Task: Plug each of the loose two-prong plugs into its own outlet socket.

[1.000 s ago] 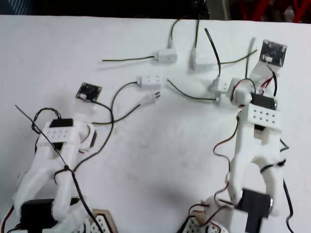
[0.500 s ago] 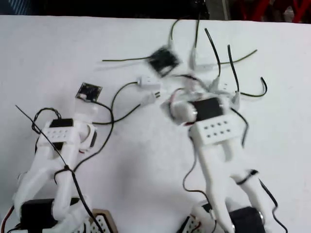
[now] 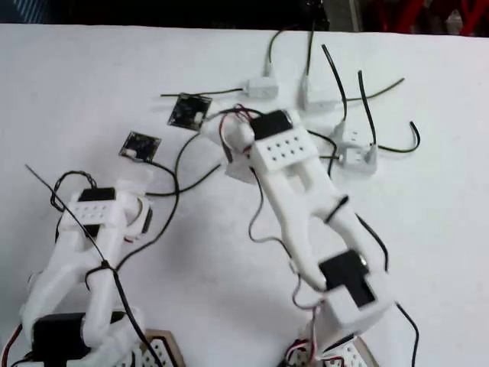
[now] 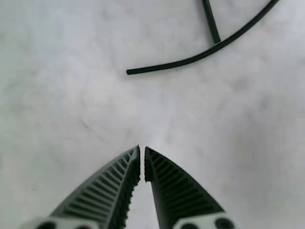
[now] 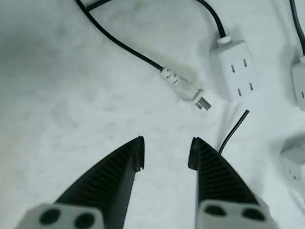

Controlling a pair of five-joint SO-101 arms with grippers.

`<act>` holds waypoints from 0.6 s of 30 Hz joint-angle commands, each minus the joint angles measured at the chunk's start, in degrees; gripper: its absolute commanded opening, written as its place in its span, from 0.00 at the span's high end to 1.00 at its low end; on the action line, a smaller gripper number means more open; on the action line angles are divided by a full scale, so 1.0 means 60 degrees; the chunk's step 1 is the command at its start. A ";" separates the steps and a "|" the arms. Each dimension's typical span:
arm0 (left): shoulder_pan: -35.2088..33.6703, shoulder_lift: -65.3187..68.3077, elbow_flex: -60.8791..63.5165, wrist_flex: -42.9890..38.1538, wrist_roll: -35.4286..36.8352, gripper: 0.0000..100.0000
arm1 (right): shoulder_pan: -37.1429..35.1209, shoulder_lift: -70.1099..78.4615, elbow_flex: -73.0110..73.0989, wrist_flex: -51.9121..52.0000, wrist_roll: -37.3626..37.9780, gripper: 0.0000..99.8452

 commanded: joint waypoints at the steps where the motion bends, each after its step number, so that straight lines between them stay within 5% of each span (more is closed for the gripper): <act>1: -0.0095 -0.0403 -0.0029 -0.0176 -0.0103 0.96 | -0.0081 0.1004 -0.1714 0.0403 0.0366 0.85; 8: -0.0081 -0.0403 -0.0029 -0.0176 -0.0103 0.96 | -0.0095 0.3436 -0.4396 0.1165 0.0542 0.85; 13: -0.0081 -0.0403 -0.0029 -0.0176 -0.0103 0.96 | -0.0051 0.4872 -0.6286 0.1575 0.2198 0.85; 18: -0.0081 -0.0403 -0.0029 -0.0176 -0.0103 0.96 | -0.0095 0.5971 -0.7648 0.2176 0.2476 0.85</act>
